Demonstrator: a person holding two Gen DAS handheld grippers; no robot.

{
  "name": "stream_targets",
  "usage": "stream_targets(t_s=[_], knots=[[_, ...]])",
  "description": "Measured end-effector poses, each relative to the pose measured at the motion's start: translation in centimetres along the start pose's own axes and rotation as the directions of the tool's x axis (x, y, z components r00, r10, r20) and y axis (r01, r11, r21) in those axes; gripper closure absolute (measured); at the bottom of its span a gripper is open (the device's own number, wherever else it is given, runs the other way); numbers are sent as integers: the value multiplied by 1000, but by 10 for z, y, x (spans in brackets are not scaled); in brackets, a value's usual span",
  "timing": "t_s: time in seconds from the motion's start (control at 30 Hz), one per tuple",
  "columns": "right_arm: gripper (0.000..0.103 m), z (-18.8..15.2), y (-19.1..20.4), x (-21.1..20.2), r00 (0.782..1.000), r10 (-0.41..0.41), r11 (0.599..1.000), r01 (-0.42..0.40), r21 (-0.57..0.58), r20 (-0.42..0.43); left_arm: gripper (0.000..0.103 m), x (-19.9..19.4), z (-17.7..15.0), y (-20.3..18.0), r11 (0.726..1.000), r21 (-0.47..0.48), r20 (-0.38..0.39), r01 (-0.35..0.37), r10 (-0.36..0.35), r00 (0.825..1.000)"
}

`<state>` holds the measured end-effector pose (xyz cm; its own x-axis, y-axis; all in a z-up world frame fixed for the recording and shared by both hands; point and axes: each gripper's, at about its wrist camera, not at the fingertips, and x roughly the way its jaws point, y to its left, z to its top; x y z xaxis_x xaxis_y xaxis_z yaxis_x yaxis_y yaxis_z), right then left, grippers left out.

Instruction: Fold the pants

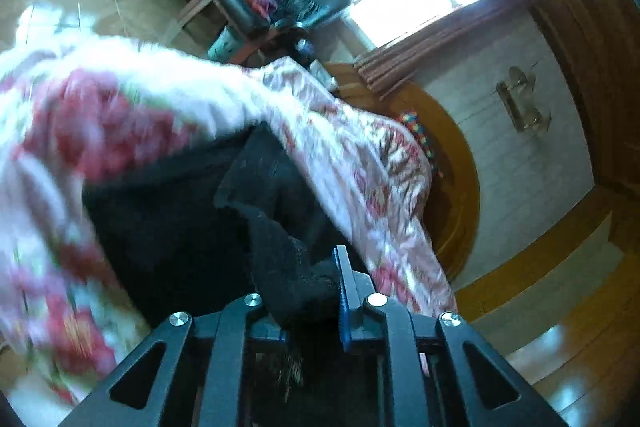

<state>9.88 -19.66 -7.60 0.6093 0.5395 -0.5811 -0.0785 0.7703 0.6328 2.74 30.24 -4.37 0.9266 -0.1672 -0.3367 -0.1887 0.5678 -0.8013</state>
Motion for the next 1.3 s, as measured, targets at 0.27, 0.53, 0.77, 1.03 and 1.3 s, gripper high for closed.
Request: stream_targets(t_s=[0.27, 0.53, 0.77, 1.03, 1.3], knots=[[95, 0, 47, -34, 991, 117, 985, -108, -138, 58, 88, -20, 40, 5, 1000, 20, 114, -3, 1, 994], [95, -42, 4, 10, 994, 11, 995, -22, -101, -105, 89, -29, 19, 70, 962, -192, 153, -194, 224, 963], [95, -44, 3, 9, 995, 3, 989, -17, -144, -98, 63, -46, 7, 63, 952, -190, 213, -240, 279, 936], [79, -34, 3, 1, 995, 50, 996, -55, -63, -91, 54, -40, -25, -45, 940, 212, 306, -267, 196, 932], [56, -11, -43, -58, 998, -25, 995, 18, 101, 62, 53, 55, -94, -97, 890, 456, -154, -12, 92, 984]])
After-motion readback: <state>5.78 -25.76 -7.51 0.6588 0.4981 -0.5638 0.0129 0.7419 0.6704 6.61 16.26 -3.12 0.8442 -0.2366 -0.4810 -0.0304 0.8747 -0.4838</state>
